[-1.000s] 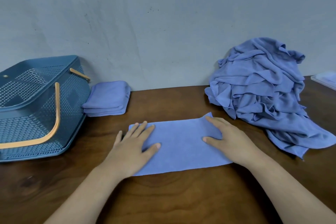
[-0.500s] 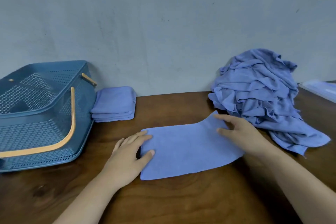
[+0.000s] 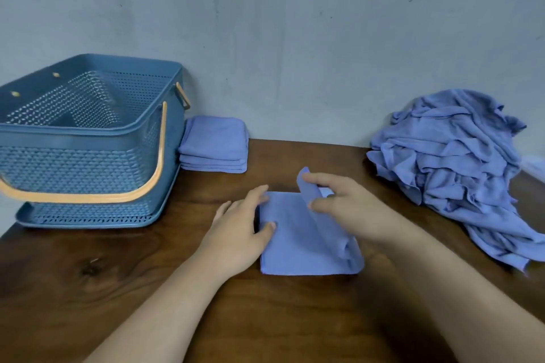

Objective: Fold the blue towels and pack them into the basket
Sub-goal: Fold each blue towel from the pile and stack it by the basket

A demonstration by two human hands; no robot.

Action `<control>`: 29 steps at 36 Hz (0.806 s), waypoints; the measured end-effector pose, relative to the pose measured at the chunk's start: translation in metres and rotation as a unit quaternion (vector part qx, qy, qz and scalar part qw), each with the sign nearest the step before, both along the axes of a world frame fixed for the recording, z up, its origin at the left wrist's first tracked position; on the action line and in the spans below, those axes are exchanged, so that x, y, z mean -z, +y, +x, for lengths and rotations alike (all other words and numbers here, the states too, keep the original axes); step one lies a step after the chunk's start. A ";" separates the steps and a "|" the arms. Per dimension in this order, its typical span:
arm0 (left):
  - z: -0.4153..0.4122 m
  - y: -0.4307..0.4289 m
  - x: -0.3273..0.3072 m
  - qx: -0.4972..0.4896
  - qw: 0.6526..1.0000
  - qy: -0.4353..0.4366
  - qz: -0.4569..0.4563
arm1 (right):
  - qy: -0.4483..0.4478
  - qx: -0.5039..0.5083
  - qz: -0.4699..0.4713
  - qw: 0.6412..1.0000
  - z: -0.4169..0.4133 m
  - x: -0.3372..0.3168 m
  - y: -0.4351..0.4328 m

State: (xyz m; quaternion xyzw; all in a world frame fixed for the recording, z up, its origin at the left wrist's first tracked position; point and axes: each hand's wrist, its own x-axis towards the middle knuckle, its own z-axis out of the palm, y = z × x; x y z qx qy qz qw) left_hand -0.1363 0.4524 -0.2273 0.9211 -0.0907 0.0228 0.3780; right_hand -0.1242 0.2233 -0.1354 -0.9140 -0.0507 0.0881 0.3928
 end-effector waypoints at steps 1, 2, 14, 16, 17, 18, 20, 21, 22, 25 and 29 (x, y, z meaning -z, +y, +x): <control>0.002 0.001 0.003 -0.006 1.000 0.009 -0.014 | 0.009 -0.005 0.016 1.000 -0.001 0.010 0.008; 0.003 0.003 0.005 -0.012 0.999 0.016 -0.026 | 0.020 -0.009 0.032 0.999 -0.002 0.020 0.015; 0.005 0.005 0.010 -0.013 0.999 0.016 -0.028 | 0.039 0.000 0.097 0.995 -0.001 0.037 0.025; 0.005 0.005 0.009 -0.013 0.999 0.015 -0.028 | 0.038 -0.006 0.113 0.993 0.001 0.037 0.029; 0.004 0.004 0.007 -0.013 0.999 0.014 -0.030 | 0.047 -0.012 0.124 0.991 0.001 0.038 0.033; 0.003 0.004 0.006 -0.014 0.999 0.012 -0.033 | 0.058 -0.020 0.133 0.989 0.000 0.040 0.036; 0.000 0.003 0.001 -0.009 0.999 0.014 -0.035 | 0.067 -0.037 0.159 0.984 -0.003 0.044 0.039; -0.002 0.003 -0.002 -0.006 0.999 0.015 -0.034 | 0.068 -0.041 0.192 0.978 -0.003 0.043 0.037; -0.004 0.003 -0.004 -0.003 0.999 0.015 -0.032 | 0.067 -0.036 0.238 0.968 -0.003 0.039 0.032; -0.006 0.003 -0.007 0.004 1.000 0.009 -0.028 | -0.010 0.005 0.312 0.950 0.003 0.027 0.008; -0.007 0.002 -0.008 0.008 1.000 -0.010 -0.011 | -0.172 -0.009 0.103 0.980 0.016 0.050 -0.022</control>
